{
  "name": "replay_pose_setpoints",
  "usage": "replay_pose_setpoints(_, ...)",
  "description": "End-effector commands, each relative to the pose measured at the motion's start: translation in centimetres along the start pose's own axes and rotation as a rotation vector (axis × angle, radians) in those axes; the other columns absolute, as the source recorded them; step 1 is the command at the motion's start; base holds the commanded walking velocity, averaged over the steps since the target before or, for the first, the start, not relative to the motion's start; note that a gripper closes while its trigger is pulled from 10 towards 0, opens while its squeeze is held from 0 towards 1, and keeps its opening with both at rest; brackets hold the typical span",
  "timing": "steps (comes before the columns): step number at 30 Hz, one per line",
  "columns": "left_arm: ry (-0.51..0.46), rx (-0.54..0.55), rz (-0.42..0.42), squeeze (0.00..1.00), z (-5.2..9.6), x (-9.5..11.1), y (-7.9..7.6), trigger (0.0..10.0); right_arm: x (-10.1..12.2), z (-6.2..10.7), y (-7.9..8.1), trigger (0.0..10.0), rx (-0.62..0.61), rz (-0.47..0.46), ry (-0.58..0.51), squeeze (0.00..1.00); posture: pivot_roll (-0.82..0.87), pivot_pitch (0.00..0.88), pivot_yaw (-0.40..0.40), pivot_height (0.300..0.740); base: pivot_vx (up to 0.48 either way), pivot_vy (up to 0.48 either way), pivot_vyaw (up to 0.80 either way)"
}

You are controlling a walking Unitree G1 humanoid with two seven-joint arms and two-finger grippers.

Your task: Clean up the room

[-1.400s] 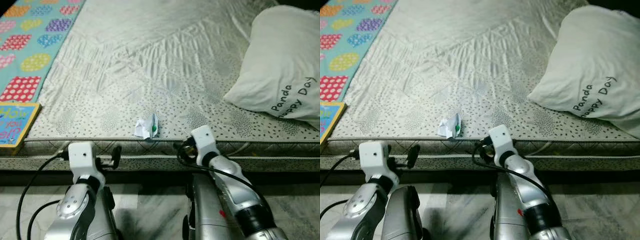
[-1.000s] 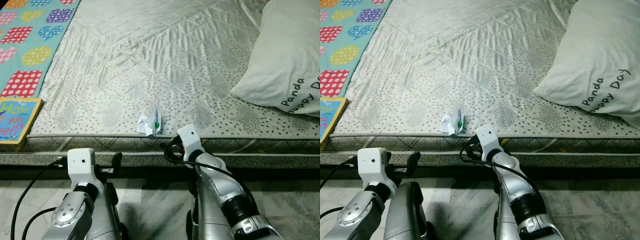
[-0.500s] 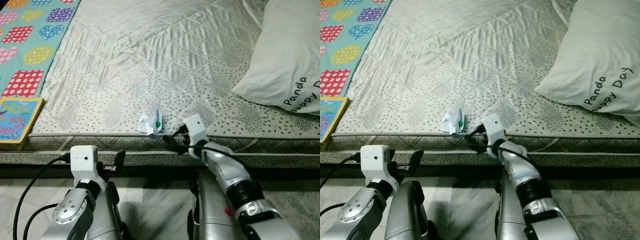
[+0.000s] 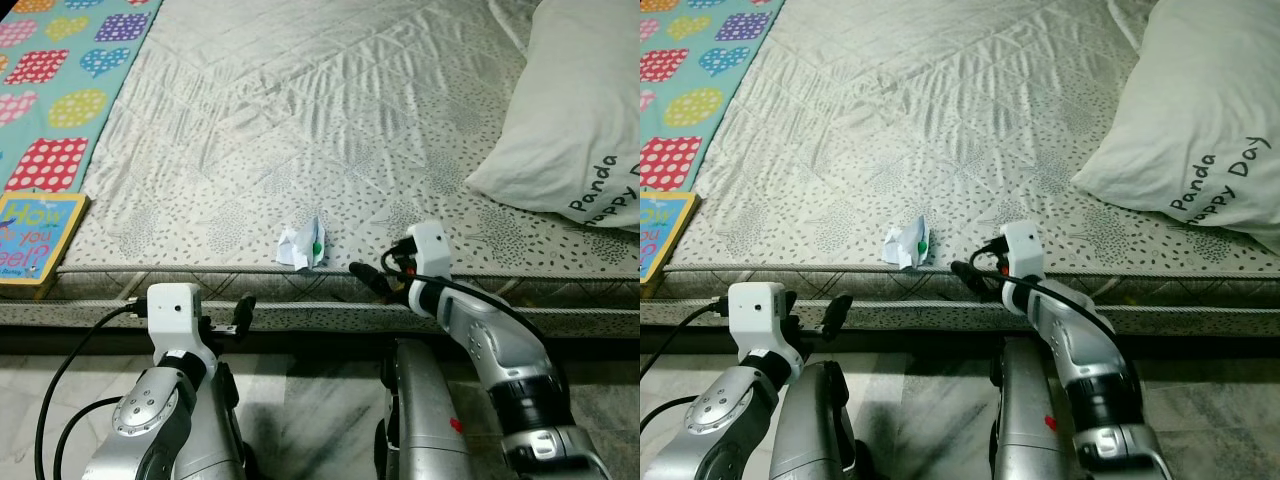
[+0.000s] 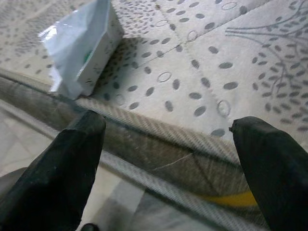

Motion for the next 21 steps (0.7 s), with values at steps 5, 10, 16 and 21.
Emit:
replay_pose_setpoints(5, 0.013, -0.008, -0.006, 0.0, -0.2, -0.4, 0.2, 10.0, 0.2, 0.9, 2.0, 10.0, 0.067, -0.006, -0.053, 0.0, -0.08, 0.179, 0.059, 0.521, 0.0, 0.0, 0.28)
replay_pose_setpoints(10, 0.002, -0.019, -0.011, 0.0, -0.6, -0.1, 0.1, 10.0, 0.7, 0.8, 3.5, 10.0, 0.07, -0.012, -0.082, 0.0, -0.08, 0.173, 0.061, 0.521, 0.0, 0.0, 0.8)
replay_pose_setpoints(16, -0.005, -0.018, -0.015, 0.0, -0.5, 0.1, 0.2, 10.0, 0.4, 1.0, 3.6, 10.0, 0.025, -0.005, -0.094, 0.0, -0.08, 0.17, 0.061, 0.521, 0.0, 0.0, 0.8)
replay_pose_setpoints(21, -0.012, -0.006, -0.03, 0.0, -0.4, 0.3, 0.1, 10.0, 0.2, 0.8, 3.4, 10.0, -0.064, -0.014, -0.125, 0.0, -0.07, 0.163, 0.064, 0.521, 0.0, 0.0, 0.13)
Point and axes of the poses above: a point about 5 cm out from each wrist's last joint towards the gripper, its own z axis pointing back from the gripper into the wrist, its own x axis along the axis of the wrist's last joint, y = z × x, the point moved 2 cm from there along -z, pointing out of the wrist towards the gripper, and after that the axes turned 3 degrees about -z, right-handed, at the moved point
